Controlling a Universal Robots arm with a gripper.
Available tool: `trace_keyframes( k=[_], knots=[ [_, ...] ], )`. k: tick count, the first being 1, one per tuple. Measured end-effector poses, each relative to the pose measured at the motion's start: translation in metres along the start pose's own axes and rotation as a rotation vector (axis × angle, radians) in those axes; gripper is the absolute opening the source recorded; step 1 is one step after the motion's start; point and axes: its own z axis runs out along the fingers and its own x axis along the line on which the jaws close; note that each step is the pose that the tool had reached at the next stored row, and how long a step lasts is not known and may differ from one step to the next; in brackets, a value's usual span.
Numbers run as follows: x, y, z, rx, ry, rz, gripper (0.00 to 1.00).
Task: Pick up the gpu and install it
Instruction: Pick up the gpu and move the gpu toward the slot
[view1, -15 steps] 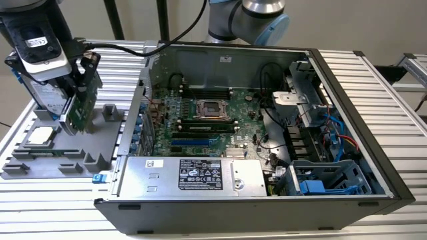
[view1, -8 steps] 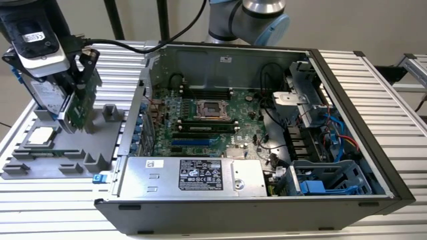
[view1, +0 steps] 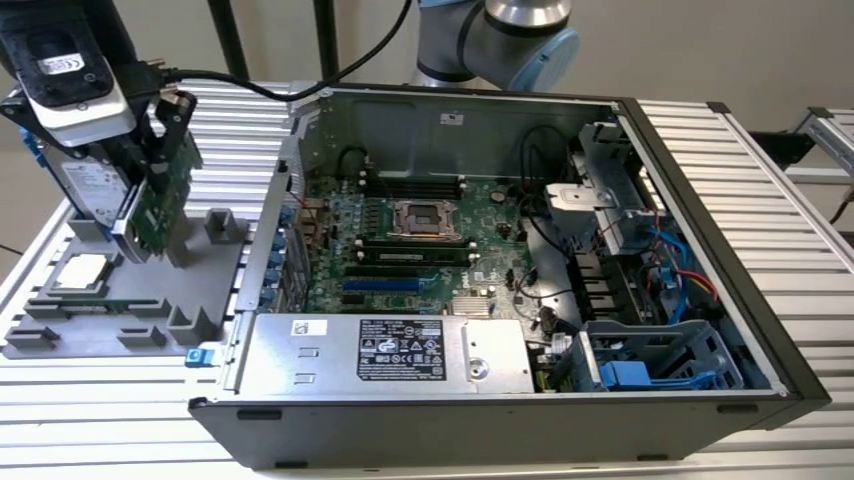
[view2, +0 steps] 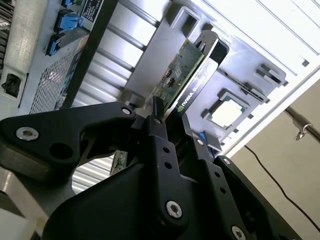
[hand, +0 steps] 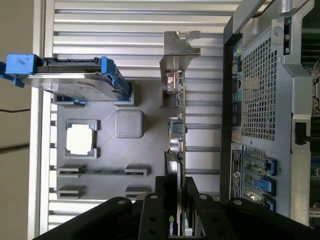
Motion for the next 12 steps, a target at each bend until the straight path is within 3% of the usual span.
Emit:
trace_keyframes(
  k=[12],
  knots=[
    [0.0001,0.0006,-0.0086,0.0,0.0,0.0,0.0]
  ],
)
